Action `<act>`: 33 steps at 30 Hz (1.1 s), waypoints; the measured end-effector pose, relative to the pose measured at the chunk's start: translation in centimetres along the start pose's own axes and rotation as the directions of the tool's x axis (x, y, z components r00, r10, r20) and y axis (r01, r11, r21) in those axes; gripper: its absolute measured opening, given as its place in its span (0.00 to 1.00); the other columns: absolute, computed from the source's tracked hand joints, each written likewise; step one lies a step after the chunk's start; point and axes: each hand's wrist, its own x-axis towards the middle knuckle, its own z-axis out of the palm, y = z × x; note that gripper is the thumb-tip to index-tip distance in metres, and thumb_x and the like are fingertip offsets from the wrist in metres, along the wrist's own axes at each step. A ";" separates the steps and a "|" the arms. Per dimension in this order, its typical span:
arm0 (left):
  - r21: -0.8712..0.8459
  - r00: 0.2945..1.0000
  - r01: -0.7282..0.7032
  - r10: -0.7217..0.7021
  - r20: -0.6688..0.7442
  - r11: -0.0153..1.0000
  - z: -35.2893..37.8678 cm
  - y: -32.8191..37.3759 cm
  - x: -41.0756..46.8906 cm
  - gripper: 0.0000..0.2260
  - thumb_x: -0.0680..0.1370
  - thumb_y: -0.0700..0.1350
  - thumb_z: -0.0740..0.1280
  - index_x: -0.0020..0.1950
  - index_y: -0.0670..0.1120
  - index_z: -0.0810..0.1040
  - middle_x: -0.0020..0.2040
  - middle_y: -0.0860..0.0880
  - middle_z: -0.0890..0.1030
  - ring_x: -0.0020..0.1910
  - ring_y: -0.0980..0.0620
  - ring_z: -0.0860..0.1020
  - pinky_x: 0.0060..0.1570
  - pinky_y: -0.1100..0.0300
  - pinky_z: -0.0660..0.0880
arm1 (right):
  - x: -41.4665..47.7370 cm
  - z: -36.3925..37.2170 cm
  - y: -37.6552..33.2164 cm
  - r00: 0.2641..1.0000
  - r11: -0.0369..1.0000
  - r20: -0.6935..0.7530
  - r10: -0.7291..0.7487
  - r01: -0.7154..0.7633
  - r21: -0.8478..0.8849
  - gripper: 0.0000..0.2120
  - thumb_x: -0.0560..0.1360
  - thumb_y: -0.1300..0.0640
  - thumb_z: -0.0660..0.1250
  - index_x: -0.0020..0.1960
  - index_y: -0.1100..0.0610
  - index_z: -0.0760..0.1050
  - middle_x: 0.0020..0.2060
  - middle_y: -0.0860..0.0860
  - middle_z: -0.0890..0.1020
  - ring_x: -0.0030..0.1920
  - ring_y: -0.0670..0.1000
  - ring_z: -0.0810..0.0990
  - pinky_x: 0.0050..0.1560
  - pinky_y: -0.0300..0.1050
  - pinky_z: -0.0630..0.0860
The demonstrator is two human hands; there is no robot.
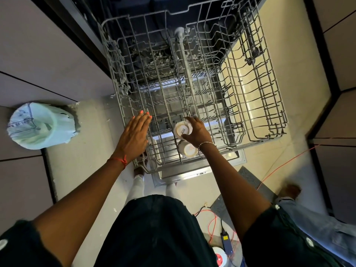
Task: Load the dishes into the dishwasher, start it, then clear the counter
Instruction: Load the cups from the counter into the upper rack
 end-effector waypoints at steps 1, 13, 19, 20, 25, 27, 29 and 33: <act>-0.011 1.000 0.000 0.000 0.003 1.000 -0.1 0.0 0.0 0.37 0.63 0.38 0.76 0.69 0.35 0.66 0.68 0.37 0.70 0.69 0.38 0.66 0.71 0.57 0.44 | 0.0 -0.2 -0.1 1.000 1.000 0.000 -0.011 0.011 -0.013 0.32 0.68 0.59 0.73 0.69 0.60 0.65 0.66 0.59 0.68 0.67 0.58 0.65 0.59 0.55 0.73; 0.020 1.000 0.008 -0.008 0.011 1.000 0.0 -0.2 -2.5 0.36 0.62 0.37 0.76 0.68 0.35 0.67 0.67 0.37 0.71 0.68 0.37 0.67 0.70 0.55 0.47 | 0.9 0.4 -1.2 0.989 0.968 0.094 -0.115 0.133 -0.213 0.25 0.71 0.65 0.68 0.67 0.57 0.69 0.64 0.58 0.71 0.65 0.59 0.65 0.63 0.55 0.69; 0.005 1.000 0.029 -0.029 0.007 1.000 0.0 0.0 -2.7 0.36 0.61 0.37 0.76 0.67 0.35 0.68 0.67 0.37 0.71 0.68 0.37 0.67 0.70 0.57 0.44 | 1.9 -0.8 -0.7 0.992 0.992 0.032 -0.124 0.125 -0.030 0.18 0.70 0.73 0.64 0.59 0.62 0.77 0.56 0.62 0.79 0.57 0.59 0.77 0.57 0.46 0.71; 0.005 1.000 0.030 -0.030 0.007 1.000 0.1 0.1 -2.7 0.36 0.61 0.37 0.76 0.67 0.35 0.68 0.67 0.37 0.71 0.68 0.37 0.67 0.70 0.57 0.44 | 2.1 -0.9 -0.8 0.995 0.996 0.030 -0.092 0.092 -0.021 0.17 0.71 0.72 0.64 0.58 0.62 0.78 0.55 0.61 0.80 0.56 0.58 0.77 0.55 0.42 0.70; 0.020 0.999 0.032 -0.032 0.013 0.999 0.1 0.3 -2.7 0.37 0.60 0.37 0.77 0.67 0.34 0.69 0.66 0.36 0.71 0.67 0.36 0.68 0.70 0.56 0.44 | 2.6 -1.1 -1.1 0.994 0.998 0.088 -0.061 0.064 -0.028 0.16 0.72 0.68 0.65 0.59 0.59 0.78 0.55 0.60 0.80 0.56 0.58 0.78 0.55 0.42 0.71; 0.030 0.999 0.029 -0.030 0.025 0.999 -0.1 0.3 -2.7 0.37 0.60 0.38 0.78 0.66 0.34 0.69 0.66 0.35 0.72 0.67 0.36 0.68 0.70 0.56 0.44 | 2.3 -1.3 -1.1 0.996 1.000 0.084 -0.029 0.030 -0.005 0.17 0.71 0.68 0.67 0.60 0.59 0.77 0.56 0.60 0.80 0.57 0.58 0.76 0.56 0.44 0.71; 0.024 0.999 0.029 -0.030 0.029 0.999 -0.2 0.3 -2.6 0.37 0.60 0.38 0.78 0.66 0.34 0.69 0.65 0.35 0.72 0.67 0.35 0.68 0.70 0.56 0.44 | 1.4 -1.7 -1.1 1.000 0.998 0.030 -0.003 0.001 0.061 0.20 0.69 0.68 0.70 0.60 0.61 0.76 0.56 0.61 0.79 0.58 0.58 0.76 0.57 0.43 0.70; 0.019 0.998 0.030 -0.031 0.045 0.999 -0.2 0.3 -2.6 0.38 0.60 0.38 0.79 0.66 0.34 0.69 0.66 0.35 0.71 0.67 0.35 0.67 0.70 0.56 0.43 | -1.4 -1.7 -1.2 0.985 0.994 -0.161 0.061 -0.045 0.104 0.22 0.67 0.64 0.73 0.59 0.67 0.72 0.56 0.63 0.76 0.57 0.59 0.74 0.52 0.46 0.70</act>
